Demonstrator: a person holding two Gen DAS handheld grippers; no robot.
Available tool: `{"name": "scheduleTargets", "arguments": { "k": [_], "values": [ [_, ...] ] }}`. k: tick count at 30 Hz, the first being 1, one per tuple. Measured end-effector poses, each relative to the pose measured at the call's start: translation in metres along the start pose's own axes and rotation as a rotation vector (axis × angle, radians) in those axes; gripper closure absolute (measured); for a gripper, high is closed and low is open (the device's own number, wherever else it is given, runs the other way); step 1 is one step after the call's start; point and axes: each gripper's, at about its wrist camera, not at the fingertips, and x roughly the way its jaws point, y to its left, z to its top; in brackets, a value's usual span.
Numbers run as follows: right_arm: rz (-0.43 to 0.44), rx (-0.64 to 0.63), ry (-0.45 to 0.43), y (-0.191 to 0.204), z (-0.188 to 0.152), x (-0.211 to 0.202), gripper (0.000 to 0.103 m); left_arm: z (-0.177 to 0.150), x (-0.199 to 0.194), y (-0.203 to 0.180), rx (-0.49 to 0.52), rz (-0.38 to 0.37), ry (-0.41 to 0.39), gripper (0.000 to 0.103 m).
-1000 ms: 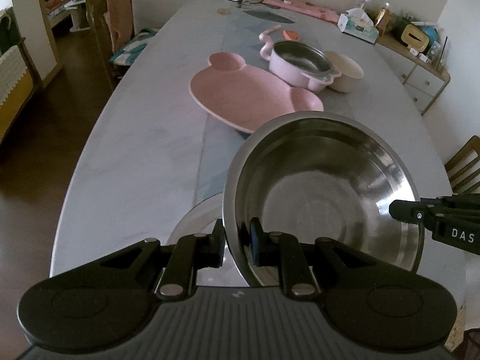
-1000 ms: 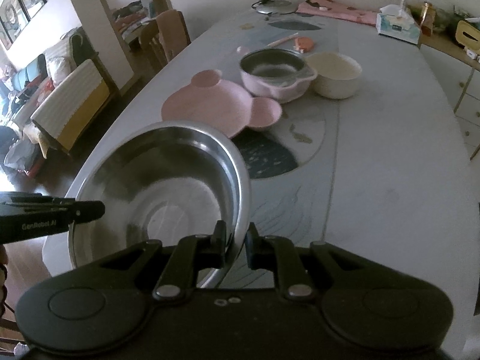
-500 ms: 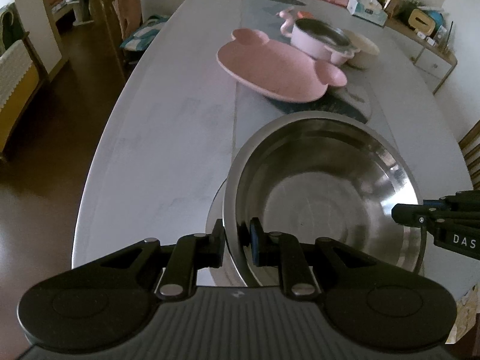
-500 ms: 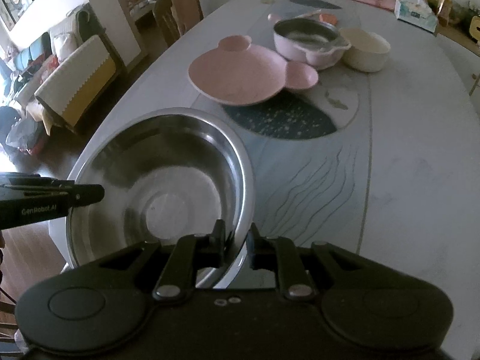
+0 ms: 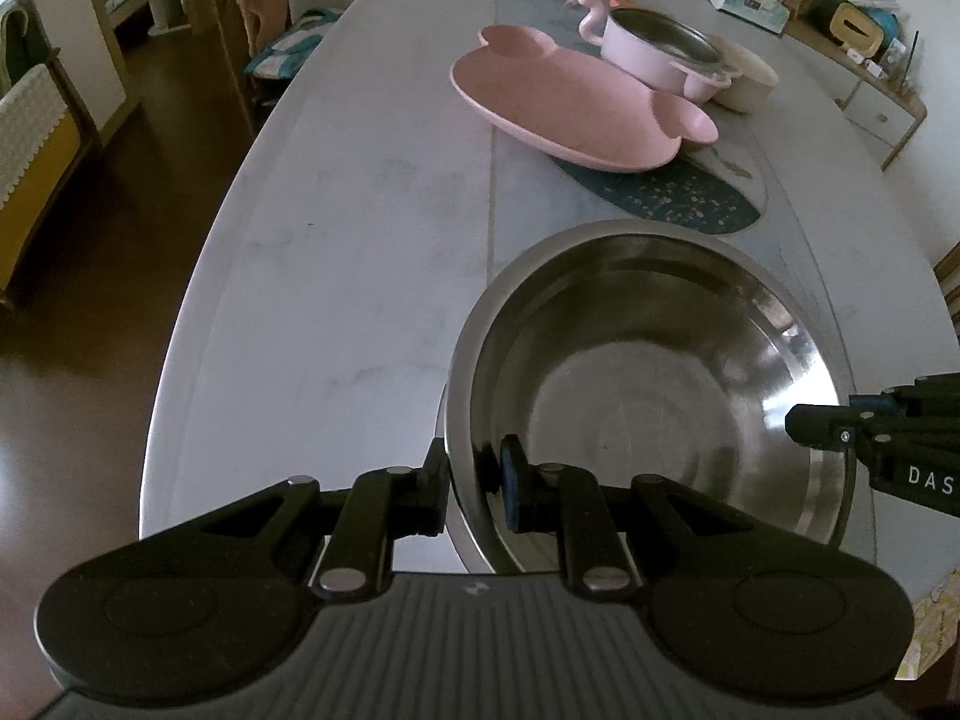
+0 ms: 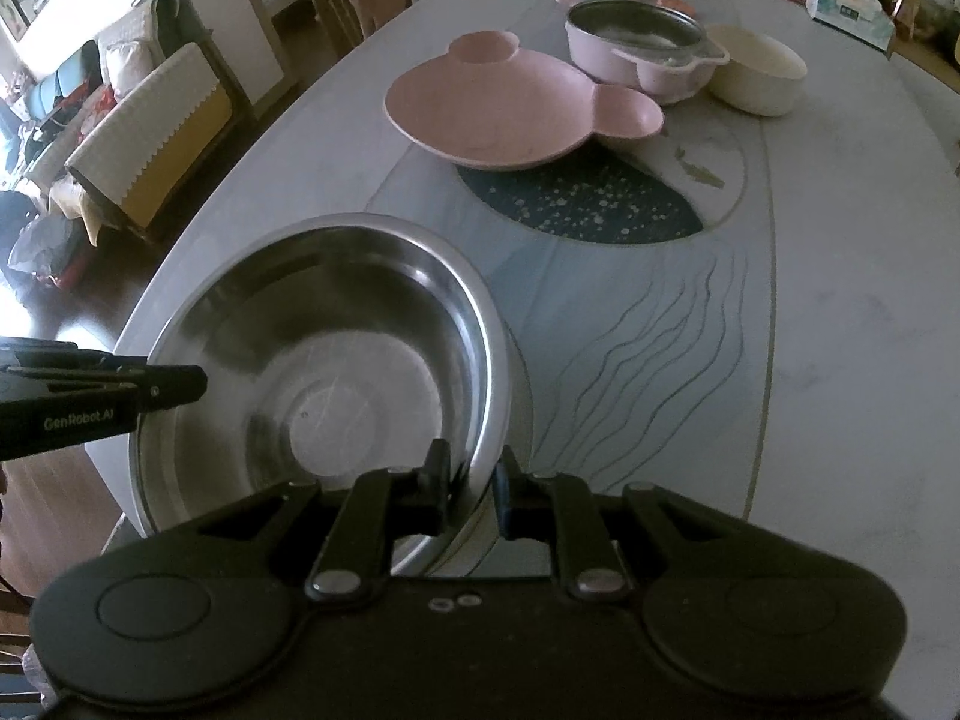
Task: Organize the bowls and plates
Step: 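Lift the steel bowl with both grippers toward the stacked white plates, then lower the steel bowl onto the table and open both grippers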
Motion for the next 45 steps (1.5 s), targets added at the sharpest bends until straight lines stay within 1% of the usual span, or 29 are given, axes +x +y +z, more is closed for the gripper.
{"name": "scheduleTargets", "arguments": {
  "k": [7,10,12,17,19,21,25,28,30,32,33,36,38,40,43,45],
  "values": [
    [0.006,0.004,-0.007,-0.002,0.002,-0.001,0.088,0.006,-0.003,-0.005,-0.001,-0.002,-0.012,0.087],
    [-0.007,0.010,-0.041,-0.008,0.002,-0.011,0.088,0.020,-0.007,-0.020,0.034,-0.010,-0.037,0.087],
    [-0.017,0.031,-0.063,-0.019,0.005,-0.018,0.088,0.035,-0.005,-0.035,0.066,-0.026,-0.050,0.087],
    [-0.063,0.096,-0.107,-0.065,0.018,-0.035,0.088,0.072,0.007,-0.084,0.134,-0.056,-0.089,0.087],
    [-0.089,0.113,-0.122,-0.085,0.025,-0.039,0.088,0.089,0.020,-0.107,0.146,-0.070,-0.090,0.087],
    [-0.108,0.129,-0.126,-0.110,0.034,-0.037,0.088,0.105,0.039,-0.129,0.145,-0.076,-0.077,0.087],
    [-0.129,0.160,-0.099,-0.164,0.051,-0.021,0.088,0.130,0.074,-0.168,0.153,-0.068,-0.056,0.087],
    [-0.149,0.179,-0.090,-0.195,0.058,-0.007,0.087,0.140,0.096,-0.189,0.156,-0.066,-0.039,0.087],
    [-0.148,0.196,-0.072,-0.214,0.061,0.004,0.087,0.142,0.113,-0.198,0.153,-0.068,0.001,0.086],
    [-0.144,0.213,-0.043,-0.224,0.056,0.015,0.086,0.142,0.116,-0.205,0.176,-0.060,-0.016,0.086],
    [-0.138,0.206,-0.050,-0.227,0.053,0.016,0.086,0.142,0.116,-0.207,0.190,-0.058,-0.012,0.085],
    [-0.144,0.167,-0.039,-0.228,0.051,0.014,0.082,0.141,0.114,-0.200,0.155,-0.082,0.009,0.085],
    [-0.145,0.155,-0.051,-0.230,0.049,0.008,0.072,0.138,0.110,-0.197,0.157,-0.082,0.006,0.085],
    [-0.152,0.146,-0.060,-0.232,0.049,0.000,0.065,0.132,0.104,-0.193,0.173,-0.077,0.000,0.085],
    [-0.150,0.123,-0.080,-0.231,0.051,-0.012,0.064,0.129,0.092,-0.186,0.175,-0.089,-0.011,0.085],
    [-0.143,0.118,-0.092,-0.226,0.053,-0.020,0.063,0.127,0.084,-0.182,0.177,-0.098,-0.022,0.083]
  ]
}}
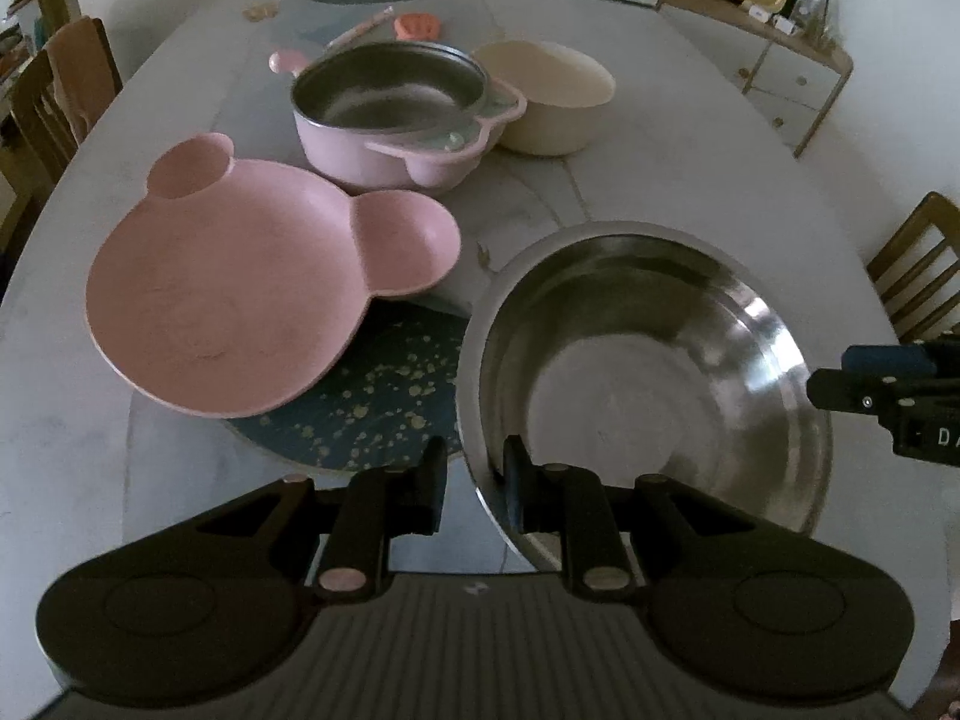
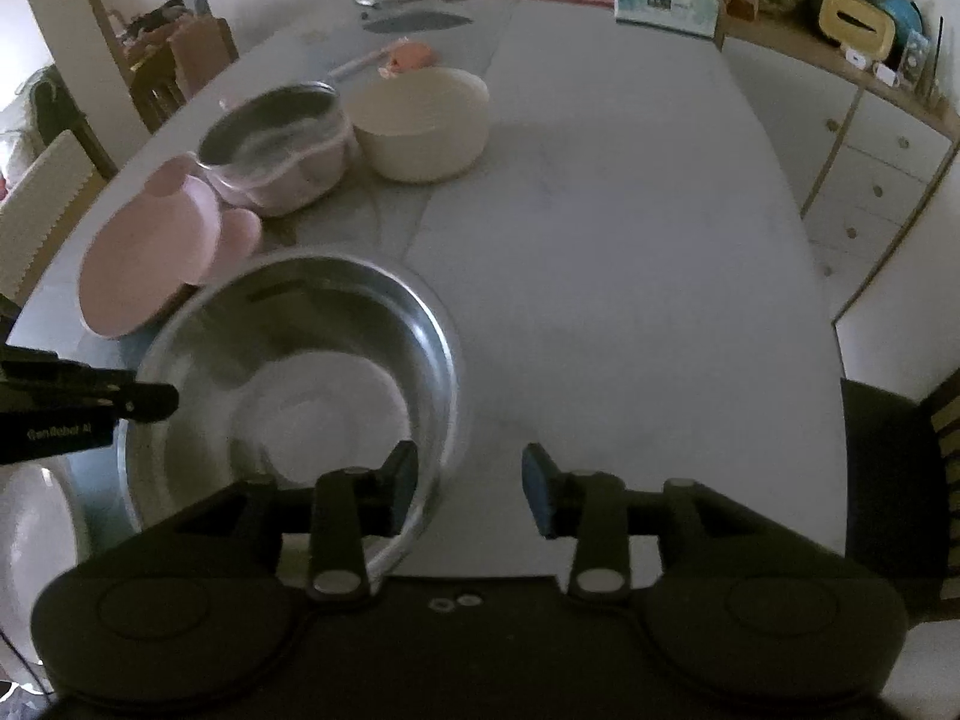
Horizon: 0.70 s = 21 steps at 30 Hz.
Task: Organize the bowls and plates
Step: 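Lower the steel bowl onto the table and open both grippers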
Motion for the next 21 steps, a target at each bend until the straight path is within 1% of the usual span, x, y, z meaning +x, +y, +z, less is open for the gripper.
{"name": "scheduleTargets", "arguments": {
  "k": [2,6,8,10,12,14,15,16,18,20,21],
  "values": [
    [0.011,-0.006,-0.014,0.007,0.001,-0.008,0.062,-0.001,-0.008,0.003,0.001,-0.002,-0.015,0.079],
    [0.041,-0.018,-0.036,0.027,0.007,-0.017,0.061,-0.004,-0.024,0.010,0.009,-0.012,-0.041,0.078],
    [0.056,-0.026,-0.047,0.039,0.009,-0.021,0.059,-0.004,-0.031,0.018,0.003,-0.022,-0.052,0.078],
    [0.074,-0.031,-0.055,0.053,0.012,-0.024,0.056,-0.005,-0.038,0.027,-0.001,-0.013,-0.068,0.076],
    [0.090,-0.042,-0.064,0.067,0.014,-0.028,0.053,-0.005,-0.044,0.039,-0.012,-0.004,-0.083,0.068],
    [0.098,-0.057,-0.073,0.082,0.018,-0.027,0.051,-0.004,-0.049,0.051,-0.027,0.015,-0.109,0.043],
    [0.102,-0.064,-0.076,0.089,0.021,-0.026,0.050,-0.004,-0.052,0.058,-0.036,0.023,-0.124,0.039],
    [0.107,-0.068,-0.079,0.096,0.023,-0.026,0.050,-0.002,-0.054,0.065,-0.044,0.030,-0.135,0.037],
    [0.118,-0.075,-0.084,0.111,0.029,-0.023,0.047,0.003,-0.057,0.080,-0.053,0.038,-0.146,0.037],
    [0.122,-0.077,-0.091,0.124,0.034,-0.019,0.040,0.010,-0.057,0.093,-0.059,0.059,-0.159,0.037],
    [0.123,-0.077,-0.093,0.130,0.036,-0.017,0.039,0.014,-0.057,0.099,-0.060,0.067,-0.167,0.036]
  ]
}}
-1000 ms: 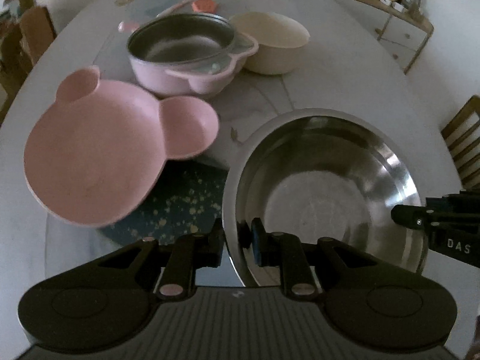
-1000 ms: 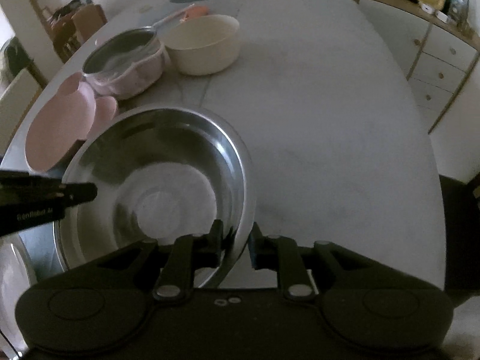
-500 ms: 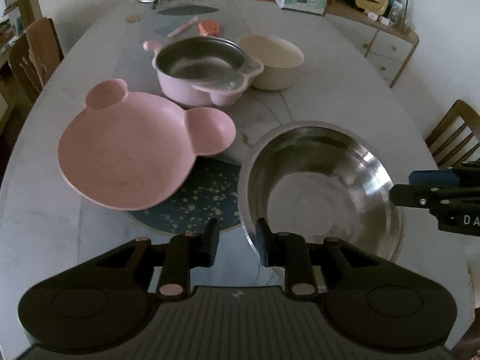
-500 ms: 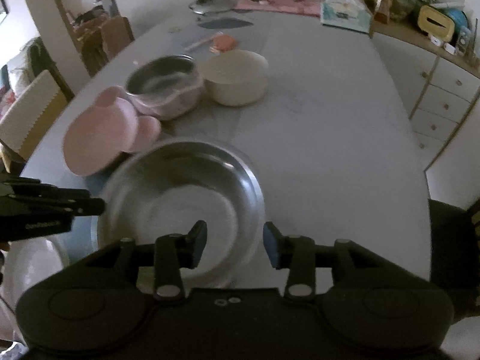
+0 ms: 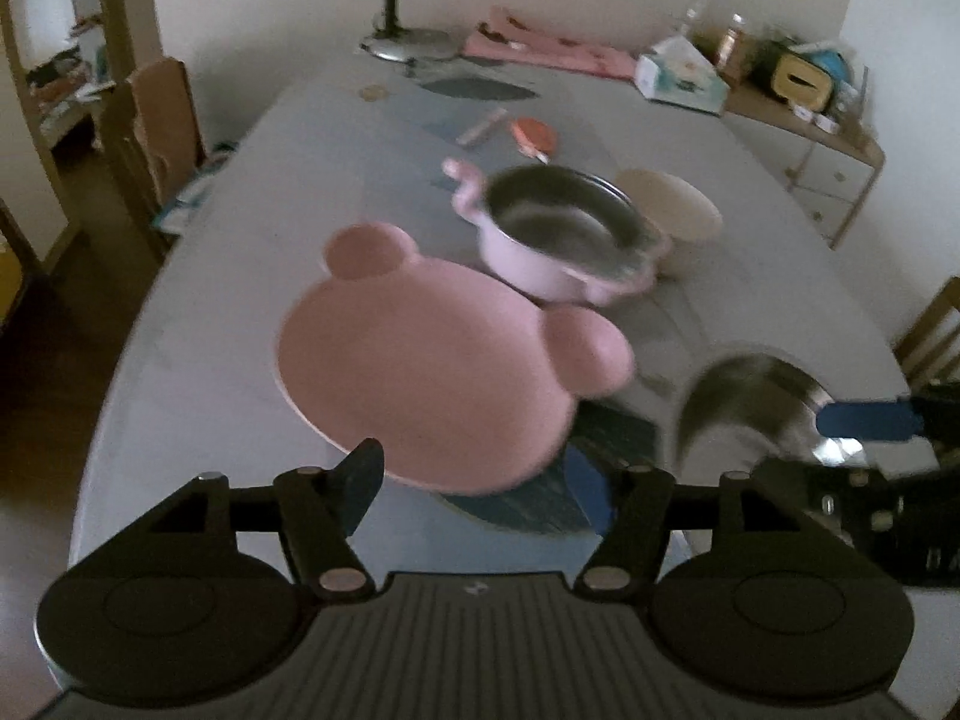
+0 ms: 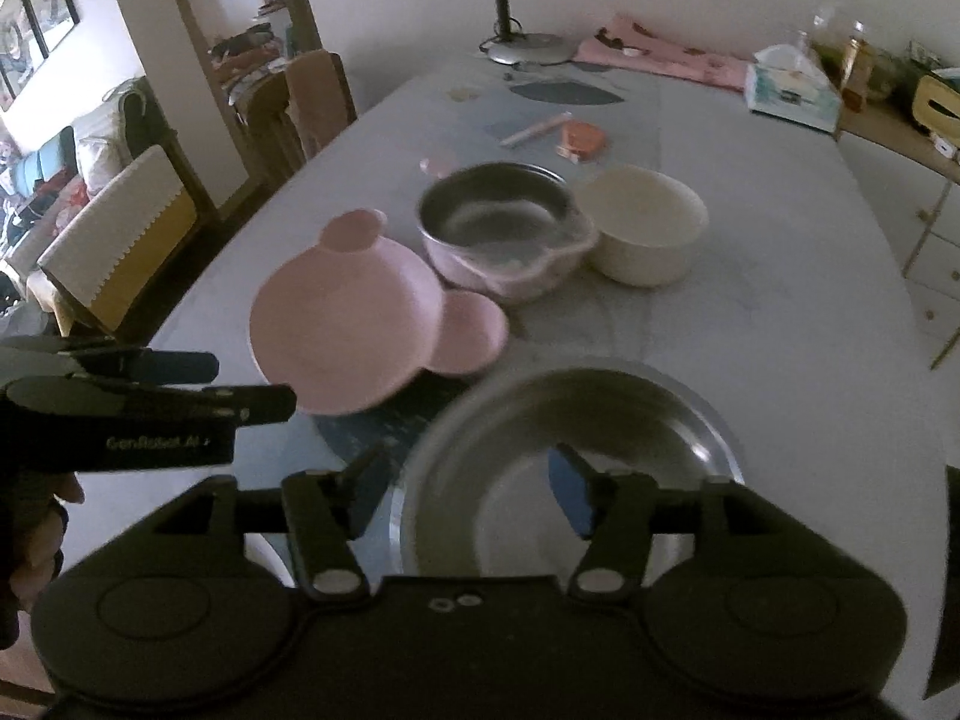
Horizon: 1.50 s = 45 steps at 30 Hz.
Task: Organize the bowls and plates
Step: 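Lower the steel bowl onto the table and open both grippers, then grasp the pink bear-shaped plate rim with both grippers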
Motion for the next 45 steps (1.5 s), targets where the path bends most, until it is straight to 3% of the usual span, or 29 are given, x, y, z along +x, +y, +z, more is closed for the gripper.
{"name": "scheduleTargets", "arguments": {
  "k": [2,10,25,30,35,40,45],
  "values": [
    [0.004,-0.001,-0.001,0.011,0.006,0.008,0.037,0.009,0.003,0.011,-0.002,0.016,-0.013,0.032],
    [0.011,0.037,0.059,0.035,0.028,0.051,0.034,0.047,0.036,0.056,-0.032,0.063,-0.015,0.032],
    [-0.003,0.149,0.206,0.034,0.045,0.116,0.048,0.068,0.114,0.095,-0.117,0.102,0.109,0.033],
    [0.002,0.179,0.228,0.030,0.048,0.126,0.058,0.070,0.132,0.100,-0.131,0.098,0.142,0.045],
    [0.013,0.192,0.240,0.026,0.049,0.133,0.075,0.070,0.141,0.106,-0.161,0.077,0.173,0.069],
    [0.023,0.208,0.252,0.023,0.048,0.136,0.088,0.068,0.141,0.114,-0.201,0.054,0.175,0.073],
    [0.018,0.207,0.244,0.026,0.047,0.137,0.089,0.067,0.137,0.116,-0.222,0.048,0.171,0.077]
  ]
}}
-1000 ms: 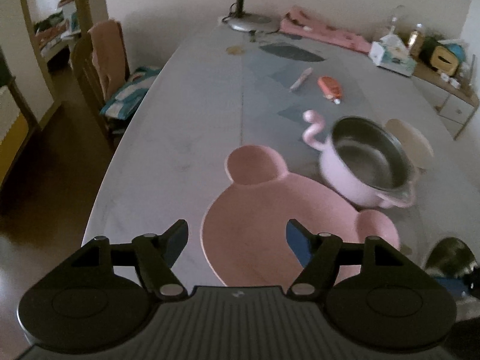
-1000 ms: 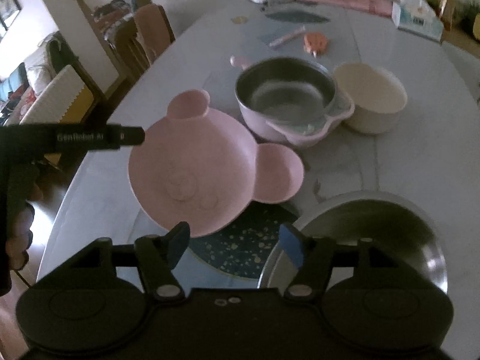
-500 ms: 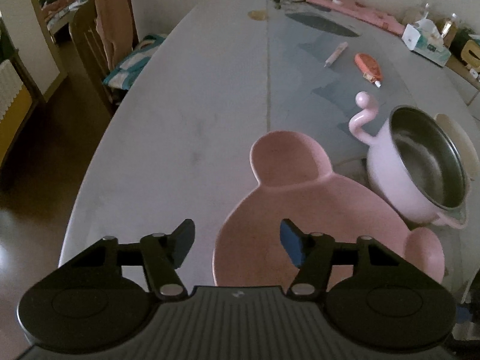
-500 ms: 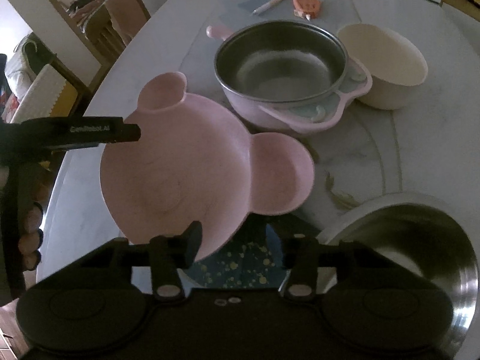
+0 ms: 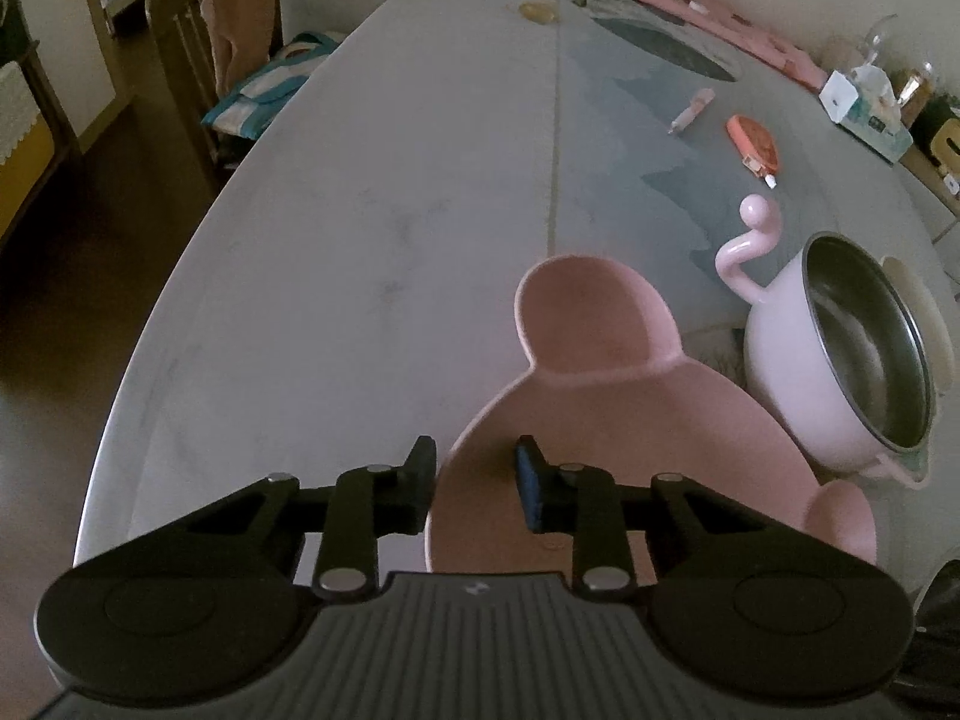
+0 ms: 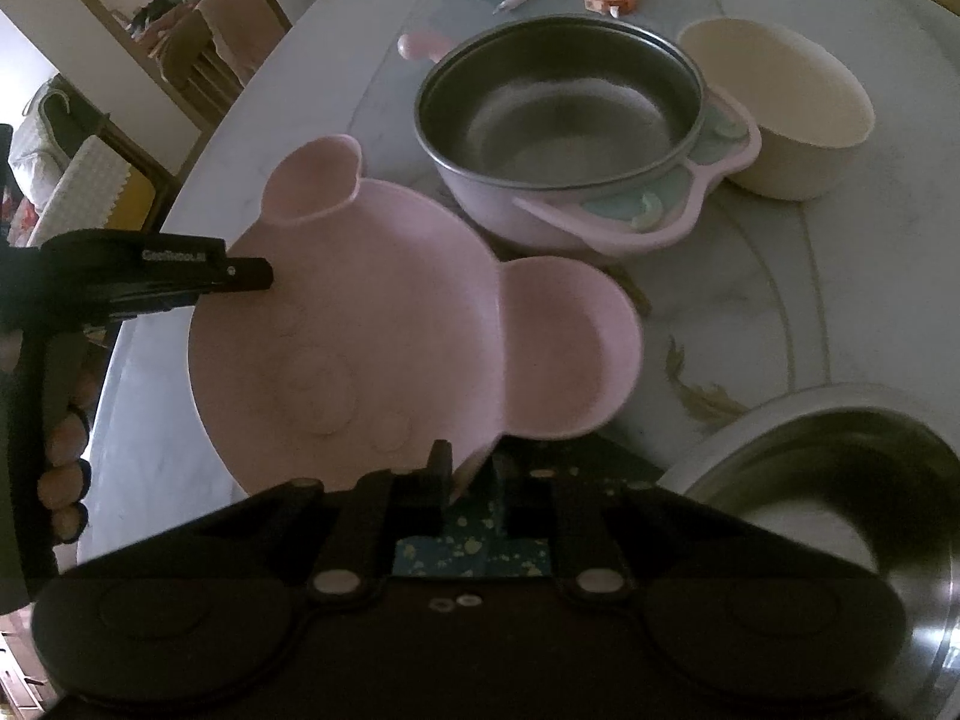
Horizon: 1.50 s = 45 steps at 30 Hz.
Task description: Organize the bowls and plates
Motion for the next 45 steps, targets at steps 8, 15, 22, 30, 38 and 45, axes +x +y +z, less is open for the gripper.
{"name": "scheduleTargets", "arguments": {
  "k": [8,15,22,30,38,45],
  "values": [
    [-0.010,-0.034,-0.012,0.002,-0.003,-0.006,0.090,-0.012,-0.016,0.007,-0.010,-0.006,0.002,0.083],
    [0.003,-0.086,-0.034,0.005,-0.008,-0.020,0.090,-0.033,-0.044,0.013,-0.016,0.001,-0.001,0.087],
    [0.016,-0.143,-0.053,0.009,-0.020,-0.037,0.090,-0.060,-0.077,0.018,-0.041,-0.005,-0.025,0.087],
    [0.033,-0.161,-0.070,0.011,-0.037,-0.056,0.090,-0.089,-0.114,0.012,-0.019,0.002,-0.055,0.087],
    [0.056,-0.186,-0.083,0.019,-0.065,-0.074,0.090,-0.124,-0.150,0.017,-0.018,0.001,-0.100,0.087],
    [0.060,-0.191,-0.100,0.027,-0.093,-0.087,0.090,-0.154,-0.173,0.021,-0.015,-0.009,-0.120,0.087]
  ]
}}
